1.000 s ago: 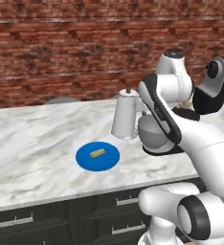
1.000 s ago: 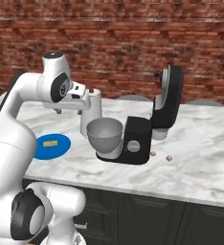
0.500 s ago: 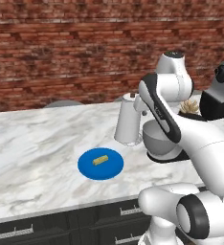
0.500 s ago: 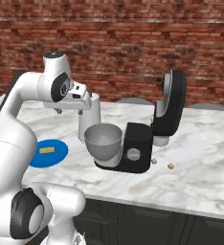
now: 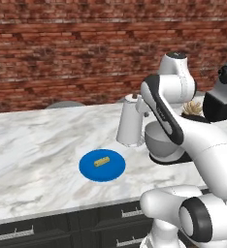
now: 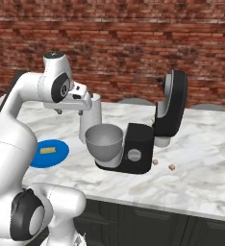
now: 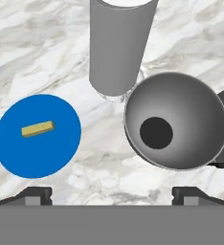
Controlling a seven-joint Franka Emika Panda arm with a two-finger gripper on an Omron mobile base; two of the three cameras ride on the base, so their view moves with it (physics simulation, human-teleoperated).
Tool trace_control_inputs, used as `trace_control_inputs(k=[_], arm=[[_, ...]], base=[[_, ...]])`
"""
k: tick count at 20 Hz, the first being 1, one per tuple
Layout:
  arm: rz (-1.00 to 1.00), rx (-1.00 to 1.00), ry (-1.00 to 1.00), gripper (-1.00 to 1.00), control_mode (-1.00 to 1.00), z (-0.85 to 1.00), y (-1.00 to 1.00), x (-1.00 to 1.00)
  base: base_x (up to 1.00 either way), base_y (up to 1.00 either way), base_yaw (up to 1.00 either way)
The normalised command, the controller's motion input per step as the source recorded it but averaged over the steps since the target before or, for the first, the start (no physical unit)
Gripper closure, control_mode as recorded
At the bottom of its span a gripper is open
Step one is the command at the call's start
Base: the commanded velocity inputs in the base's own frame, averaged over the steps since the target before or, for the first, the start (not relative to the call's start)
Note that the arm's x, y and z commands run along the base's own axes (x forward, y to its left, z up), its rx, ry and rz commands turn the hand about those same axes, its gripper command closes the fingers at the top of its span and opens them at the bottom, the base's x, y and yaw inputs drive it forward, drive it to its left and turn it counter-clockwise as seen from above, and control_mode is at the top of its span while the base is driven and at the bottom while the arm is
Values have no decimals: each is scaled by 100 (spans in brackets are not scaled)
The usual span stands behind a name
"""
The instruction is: Add butter and sugar cubes to the stand mixer bowl and then turn on the stand mixer to begin making frosting.
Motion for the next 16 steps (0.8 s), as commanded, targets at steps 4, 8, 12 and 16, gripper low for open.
trace_control_inputs(k=[4, 8, 12, 16], arm=[[0, -1, 1, -100, -100, -9, 4, 0], [0, -10, 15, -100, -100, -69, 85, 0], [-3, -12, 18, -100, -100, -75, 100, 2], [-17, -5, 12, -100, -100, -57, 98, 3]], base=[[0, 0, 0], [0, 0, 0], [0, 0, 0], [0, 0, 0]])
